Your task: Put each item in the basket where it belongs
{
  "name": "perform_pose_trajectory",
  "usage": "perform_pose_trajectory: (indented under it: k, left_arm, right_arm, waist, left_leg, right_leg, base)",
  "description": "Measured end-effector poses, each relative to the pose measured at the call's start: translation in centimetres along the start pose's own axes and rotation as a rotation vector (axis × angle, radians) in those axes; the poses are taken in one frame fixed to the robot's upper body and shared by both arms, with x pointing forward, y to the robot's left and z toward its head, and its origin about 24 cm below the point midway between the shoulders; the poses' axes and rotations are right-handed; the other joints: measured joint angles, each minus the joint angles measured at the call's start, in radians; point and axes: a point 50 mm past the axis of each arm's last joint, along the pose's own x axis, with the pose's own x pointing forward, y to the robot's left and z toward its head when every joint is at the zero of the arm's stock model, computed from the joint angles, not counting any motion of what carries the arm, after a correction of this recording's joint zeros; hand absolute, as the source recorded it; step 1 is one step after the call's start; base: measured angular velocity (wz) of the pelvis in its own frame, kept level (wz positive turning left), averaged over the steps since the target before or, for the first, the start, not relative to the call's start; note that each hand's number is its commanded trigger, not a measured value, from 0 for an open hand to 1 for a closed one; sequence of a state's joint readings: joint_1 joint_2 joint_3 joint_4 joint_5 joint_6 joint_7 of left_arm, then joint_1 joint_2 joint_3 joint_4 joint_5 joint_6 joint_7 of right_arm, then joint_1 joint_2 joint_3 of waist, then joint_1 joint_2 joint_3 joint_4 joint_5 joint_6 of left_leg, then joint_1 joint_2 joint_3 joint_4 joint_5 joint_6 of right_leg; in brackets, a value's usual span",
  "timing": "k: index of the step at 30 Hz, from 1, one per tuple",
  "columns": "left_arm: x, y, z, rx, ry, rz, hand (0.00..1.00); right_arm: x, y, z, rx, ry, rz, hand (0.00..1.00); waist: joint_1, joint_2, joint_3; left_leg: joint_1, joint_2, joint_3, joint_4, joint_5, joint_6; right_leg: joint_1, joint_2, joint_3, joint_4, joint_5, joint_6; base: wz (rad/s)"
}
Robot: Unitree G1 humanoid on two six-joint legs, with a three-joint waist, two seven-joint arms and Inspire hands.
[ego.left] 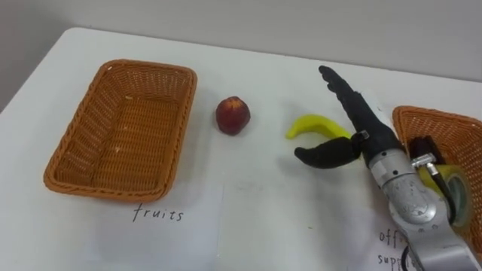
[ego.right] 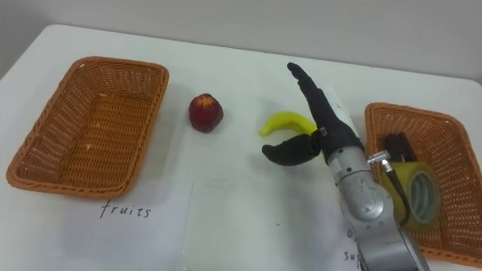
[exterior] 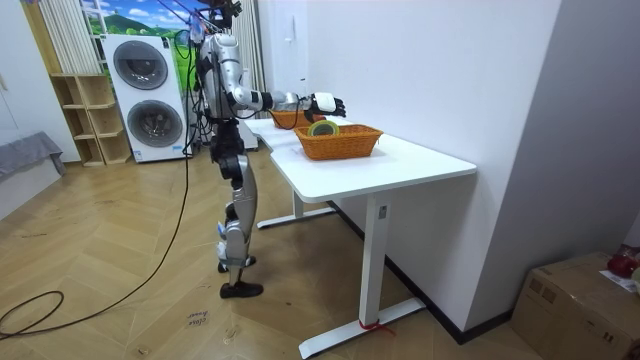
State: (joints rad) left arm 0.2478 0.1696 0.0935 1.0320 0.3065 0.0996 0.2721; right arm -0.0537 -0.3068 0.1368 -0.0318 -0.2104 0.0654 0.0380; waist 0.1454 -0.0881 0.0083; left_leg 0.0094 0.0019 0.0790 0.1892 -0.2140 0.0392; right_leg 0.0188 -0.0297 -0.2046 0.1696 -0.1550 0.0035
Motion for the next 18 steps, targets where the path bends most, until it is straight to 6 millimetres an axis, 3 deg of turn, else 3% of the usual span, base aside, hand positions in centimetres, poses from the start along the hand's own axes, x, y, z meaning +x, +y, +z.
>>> perform_pose_trajectory:
  k: [8,18]
  left_arm:
    - [0.03,-0.01,0.13,-0.022,0.001,-0.003,0.00]
    - [0.05,0.22,-0.25,-0.027,0.015,-0.002,0.00]
  right_arm:
    - [0.02,0.17,-0.02,-0.100,0.006,0.044,0.00]
    - [0.14,-0.02,-0.38,-0.194,0.056,0.111,0.00]
  waist:
    - [-0.003,-0.010,-0.0040]
    - [0.000,-0.038,0.0007]
  left_leg:
    - [0.002,0.000,0.000,0.008,0.000,0.000]
    - [0.021,-0.001,-0.010,0.005,0.000,0.000]
  right_leg:
    - [0.005,-0.002,-0.001,0.001,0.000,0.000]
    - [0.033,-0.001,-0.005,0.000,0.000,0.000]
  base:
    - [0.00]
    - [0.02]
